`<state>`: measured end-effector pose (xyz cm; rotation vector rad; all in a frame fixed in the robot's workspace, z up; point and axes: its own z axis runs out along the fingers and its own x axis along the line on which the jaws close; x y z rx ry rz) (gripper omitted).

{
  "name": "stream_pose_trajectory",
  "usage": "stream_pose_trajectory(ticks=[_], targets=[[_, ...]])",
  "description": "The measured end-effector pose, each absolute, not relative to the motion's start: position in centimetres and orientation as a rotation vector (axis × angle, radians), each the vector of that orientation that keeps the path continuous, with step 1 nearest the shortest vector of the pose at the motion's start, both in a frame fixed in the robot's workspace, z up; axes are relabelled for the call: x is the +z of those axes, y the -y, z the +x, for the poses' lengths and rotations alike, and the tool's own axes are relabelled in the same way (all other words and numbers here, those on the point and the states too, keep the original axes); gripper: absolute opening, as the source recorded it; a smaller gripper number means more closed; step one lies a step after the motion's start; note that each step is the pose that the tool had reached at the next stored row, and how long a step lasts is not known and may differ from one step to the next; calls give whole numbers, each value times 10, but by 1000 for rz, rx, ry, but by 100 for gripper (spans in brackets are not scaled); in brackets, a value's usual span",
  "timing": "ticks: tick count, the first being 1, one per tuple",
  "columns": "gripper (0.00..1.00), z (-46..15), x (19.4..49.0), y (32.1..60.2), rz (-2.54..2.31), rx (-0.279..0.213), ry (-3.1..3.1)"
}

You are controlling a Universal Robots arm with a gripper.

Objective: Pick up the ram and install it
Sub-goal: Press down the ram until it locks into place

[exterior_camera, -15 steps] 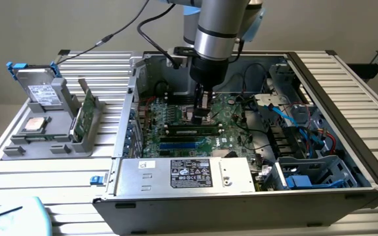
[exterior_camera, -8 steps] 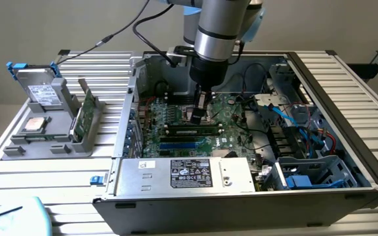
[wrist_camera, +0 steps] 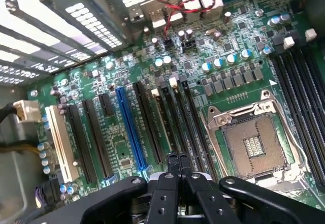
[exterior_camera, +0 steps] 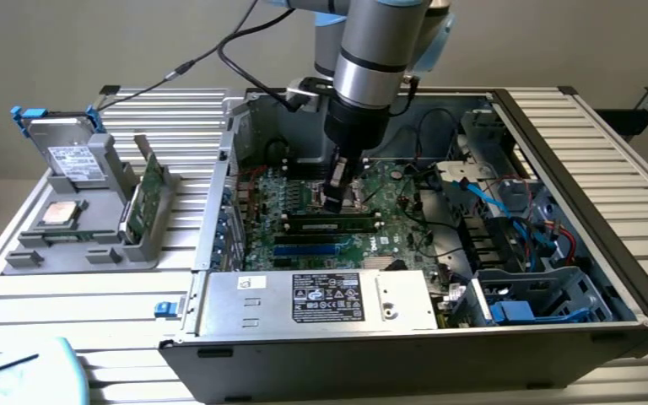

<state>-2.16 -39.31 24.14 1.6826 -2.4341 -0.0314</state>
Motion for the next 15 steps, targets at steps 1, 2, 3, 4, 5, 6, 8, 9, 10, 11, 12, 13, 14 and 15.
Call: stream_pose_trajectory(ticks=[1, 2, 3, 4, 5, 6, 8, 9, 10, 11, 12, 13, 14, 15], targets=[[11, -22, 241, 393, 1662, -34, 2448], [11, -22, 240, 393, 1621, -37, 2477], [11, -22, 239, 393, 1600, -39, 2491], [11, -22, 239, 393, 1581, -40, 2504], [11, -22, 239, 393, 1562, -42, 2516], [11, -22, 238, 393, 1547, -41, 2527], [11, -22, 238, 393, 1521, -33, 2544], [11, -22, 238, 393, 1510, -25, 2550], [11, -22, 238, 393, 1501, -13, 2553], [11, -22, 238, 393, 1492, -1, 2556], [11, -22, 238, 393, 1482, 11, 2559], [11, -22, 238, 393, 1472, 23, 2562], [11, -22, 238, 393, 1464, 33, 2566], [11, -22, 238, 393, 1457, 39, 2572]])
